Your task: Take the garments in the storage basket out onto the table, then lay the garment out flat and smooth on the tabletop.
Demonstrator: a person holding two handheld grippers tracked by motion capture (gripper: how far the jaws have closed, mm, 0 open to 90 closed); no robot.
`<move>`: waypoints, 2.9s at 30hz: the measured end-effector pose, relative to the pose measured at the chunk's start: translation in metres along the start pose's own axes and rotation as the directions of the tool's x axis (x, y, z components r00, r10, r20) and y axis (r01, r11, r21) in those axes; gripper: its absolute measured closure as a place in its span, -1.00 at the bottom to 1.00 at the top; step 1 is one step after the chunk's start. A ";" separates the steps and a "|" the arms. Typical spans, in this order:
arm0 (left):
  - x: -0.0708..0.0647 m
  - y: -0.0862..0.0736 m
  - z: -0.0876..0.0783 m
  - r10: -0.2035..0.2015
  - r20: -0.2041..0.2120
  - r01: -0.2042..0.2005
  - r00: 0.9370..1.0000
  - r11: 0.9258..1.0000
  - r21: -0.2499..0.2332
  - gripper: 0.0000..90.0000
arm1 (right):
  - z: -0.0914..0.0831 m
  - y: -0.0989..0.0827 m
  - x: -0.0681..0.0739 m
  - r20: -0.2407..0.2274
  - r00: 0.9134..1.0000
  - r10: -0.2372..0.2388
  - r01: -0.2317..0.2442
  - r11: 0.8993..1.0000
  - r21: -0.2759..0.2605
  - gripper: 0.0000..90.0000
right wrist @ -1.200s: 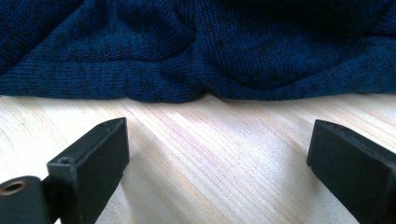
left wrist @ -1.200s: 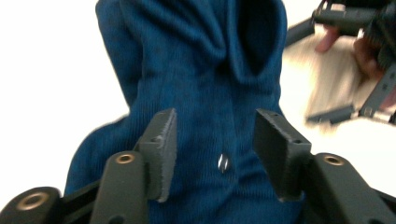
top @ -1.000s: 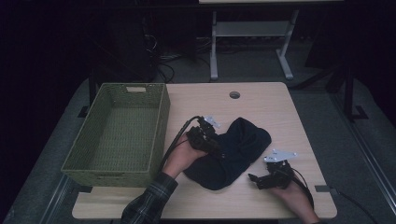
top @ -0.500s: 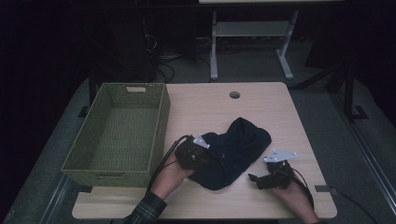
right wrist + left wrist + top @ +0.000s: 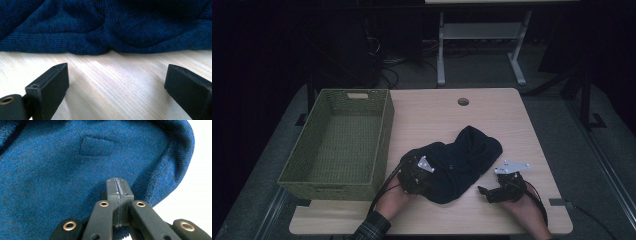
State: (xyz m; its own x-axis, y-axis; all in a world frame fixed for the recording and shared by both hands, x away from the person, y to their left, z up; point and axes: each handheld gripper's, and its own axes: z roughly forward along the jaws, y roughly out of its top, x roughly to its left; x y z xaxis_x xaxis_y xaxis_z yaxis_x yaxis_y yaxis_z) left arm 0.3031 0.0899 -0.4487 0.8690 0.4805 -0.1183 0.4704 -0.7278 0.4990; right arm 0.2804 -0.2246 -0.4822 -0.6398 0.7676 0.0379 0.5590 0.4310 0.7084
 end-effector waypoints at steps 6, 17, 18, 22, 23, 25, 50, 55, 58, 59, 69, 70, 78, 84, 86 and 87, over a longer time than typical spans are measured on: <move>0.006 -0.005 0.000 -0.033 0.043 0.035 0.999 0.998 -0.043 1.00 | -0.001 0.000 -0.001 -0.007 1.000 -0.005 0.005 1.000 0.006 -0.86; 0.001 -0.004 0.001 0.002 0.007 -0.001 1.000 0.999 -0.035 0.99 | -0.021 0.020 -0.018 0.019 1.000 -0.013 0.013 1.000 -0.005 -0.65; 0.000 -0.003 0.001 0.008 0.001 -0.008 1.000 1.000 -0.028 0.99 | -0.023 0.022 -0.020 0.020 1.000 -0.009 0.009 1.000 -0.011 -0.64; -0.003 -0.002 0.001 0.020 -0.021 -0.021 1.000 1.000 -0.018 0.99 | -0.027 0.032 -0.031 0.025 1.000 0.001 -0.001 1.000 -0.021 -0.62; -0.003 -0.002 0.001 0.018 -0.022 -0.019 1.000 1.000 -0.017 0.99 | -0.028 0.034 -0.033 0.023 1.000 0.008 -0.008 1.000 -0.023 -0.62; -0.004 -0.002 0.001 0.021 -0.021 -0.021 1.000 1.000 -0.014 0.99 | -0.032 0.042 -0.043 0.024 0.999 0.030 -0.029 0.999 -0.040 -0.61; -0.003 -0.002 0.001 0.008 -0.002 -0.008 1.000 1.000 -0.028 0.91 | 0.006 0.102 -0.107 0.033 0.994 0.103 -0.102 0.994 -0.030 -0.47; -0.002 -0.002 0.001 0.012 0.001 -0.012 1.000 1.000 -0.022 0.90 | 0.020 0.105 -0.110 0.029 0.994 0.104 -0.103 0.994 -0.021 -0.40; -0.002 -0.002 0.001 0.011 0.002 -0.011 1.000 1.000 -0.023 0.90 | 0.029 0.102 -0.112 0.009 0.994 0.109 -0.109 0.994 0.012 -0.35; -0.002 -0.002 0.001 0.005 0.003 -0.005 1.000 1.000 -0.029 0.90 | 0.033 0.101 -0.112 -0.004 0.993 0.115 -0.115 0.993 0.024 -0.32; -0.003 -0.002 0.002 -0.004 0.004 0.004 1.000 0.999 -0.035 0.90 | 0.045 0.096 -0.111 -0.082 0.991 0.102 -0.095 0.992 0.079 0.45; -0.003 -0.002 0.002 -0.004 0.005 0.004 1.000 0.999 -0.033 0.90 | 0.046 0.096 -0.110 -0.081 0.993 0.089 -0.083 0.994 0.073 0.57; -0.001 -0.002 0.001 0.002 0.009 -0.001 1.000 1.000 -0.027 0.90 | 0.041 0.100 -0.105 -0.066 0.997 0.043 -0.038 0.997 0.062 1.00; -0.001 -0.002 0.001 -0.003 0.010 0.003 1.000 1.000 -0.028 0.90 | 0.043 0.098 -0.113 -0.057 0.993 0.101 -0.099 0.994 0.038 0.17; -0.001 -0.002 0.002 -0.016 0.014 0.016 1.000 0.999 -0.038 0.90 | 0.048 0.097 -0.114 -0.073 0.991 0.115 -0.112 0.993 0.045 0.08; -0.001 -0.002 0.002 -0.010 0.013 0.011 1.000 0.999 -0.033 0.90 | 0.050 0.096 -0.115 -0.078 0.990 0.114 -0.110 0.993 0.050 0.07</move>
State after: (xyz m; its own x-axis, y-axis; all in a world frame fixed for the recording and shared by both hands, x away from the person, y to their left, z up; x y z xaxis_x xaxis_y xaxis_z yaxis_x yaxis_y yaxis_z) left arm 0.3016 0.0901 -0.4508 0.8661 0.4814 -0.1349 0.4744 -0.7061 0.5258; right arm 0.4338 -0.2474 -0.4538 -0.6111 0.7725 0.1728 0.6516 0.3669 0.6640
